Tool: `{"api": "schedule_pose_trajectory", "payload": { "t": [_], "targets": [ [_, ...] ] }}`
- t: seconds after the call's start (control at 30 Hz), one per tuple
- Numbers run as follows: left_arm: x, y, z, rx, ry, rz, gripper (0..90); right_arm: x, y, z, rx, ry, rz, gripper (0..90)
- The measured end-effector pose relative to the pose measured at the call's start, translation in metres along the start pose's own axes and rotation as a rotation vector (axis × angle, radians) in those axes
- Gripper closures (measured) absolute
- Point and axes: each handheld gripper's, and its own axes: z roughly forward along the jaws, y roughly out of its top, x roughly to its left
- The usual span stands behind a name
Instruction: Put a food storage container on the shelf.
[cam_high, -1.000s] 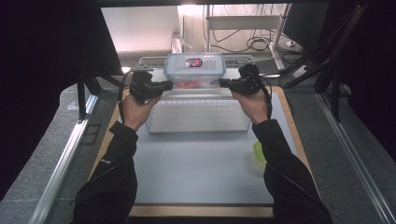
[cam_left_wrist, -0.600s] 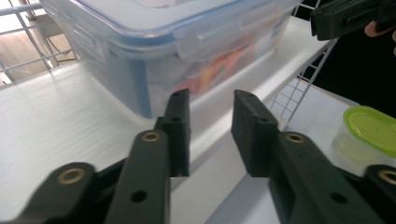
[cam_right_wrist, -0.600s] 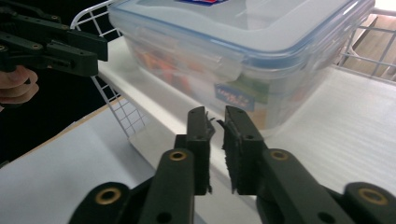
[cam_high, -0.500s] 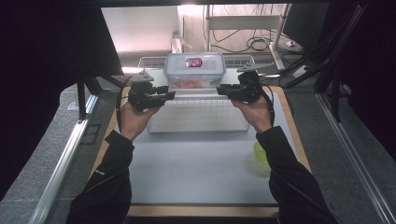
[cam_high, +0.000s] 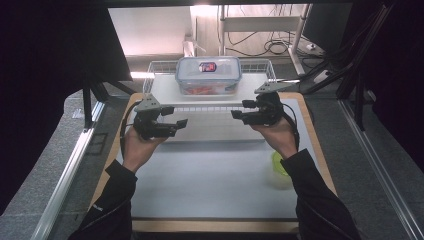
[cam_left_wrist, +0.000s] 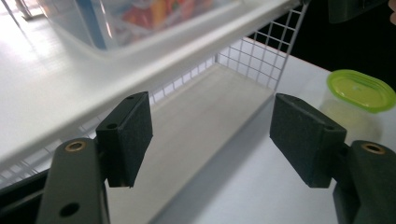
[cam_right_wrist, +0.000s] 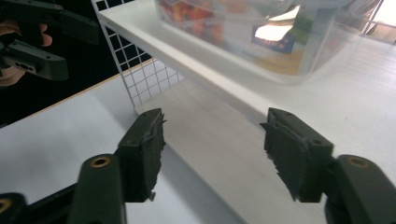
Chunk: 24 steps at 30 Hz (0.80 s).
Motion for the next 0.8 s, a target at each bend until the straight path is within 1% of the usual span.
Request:
{"api": "schedule_pose_trajectory", "payload": {
  "t": [0.07,0.13,0.2,0.33,0.43,0.57,0.67,0.73,0.8],
  "targets": [
    [-0.004,-0.008,-0.001,-0.002,-0.013,-0.008,26.9,0.002,-0.005,-0.002,0.001,0.005,-0.001,32.6],
    [-0.008,-0.014,-0.003,-0.002,-0.012,-0.013,24.6,0.004,-0.010,-0.003,0.005,0.011,-0.001,28.8],
    [-0.011,-0.019,-0.004,-0.004,-0.024,-0.020,22.0,0.006,-0.015,-0.005,0.002,0.016,0.000,25.6],
    [-0.020,-0.030,-0.008,-0.004,-0.026,-0.012,19.6,0.010,-0.025,-0.008,-0.001,0.015,-0.007,19.1],
    [-0.026,-0.040,-0.009,0.007,-0.021,-0.002,17.9,0.013,-0.034,-0.010,-0.002,0.011,-0.017,16.8],
    [-0.032,-0.053,-0.011,0.012,-0.024,-0.002,15.4,0.015,-0.047,-0.011,-0.001,0.005,-0.018,13.6],
    [-0.036,-0.060,-0.013,0.036,-0.013,0.013,12.9,0.017,-0.057,-0.012,0.000,0.002,-0.023,10.6],
    [-0.038,-0.063,-0.017,0.032,-0.003,0.018,11.3,0.018,-0.062,-0.013,0.002,0.001,-0.024,9.3],
    [-0.041,-0.068,-0.020,0.025,-0.013,0.007,9.4,0.020,-0.066,-0.014,0.018,-0.004,-0.042,8.0]
  ]
}}
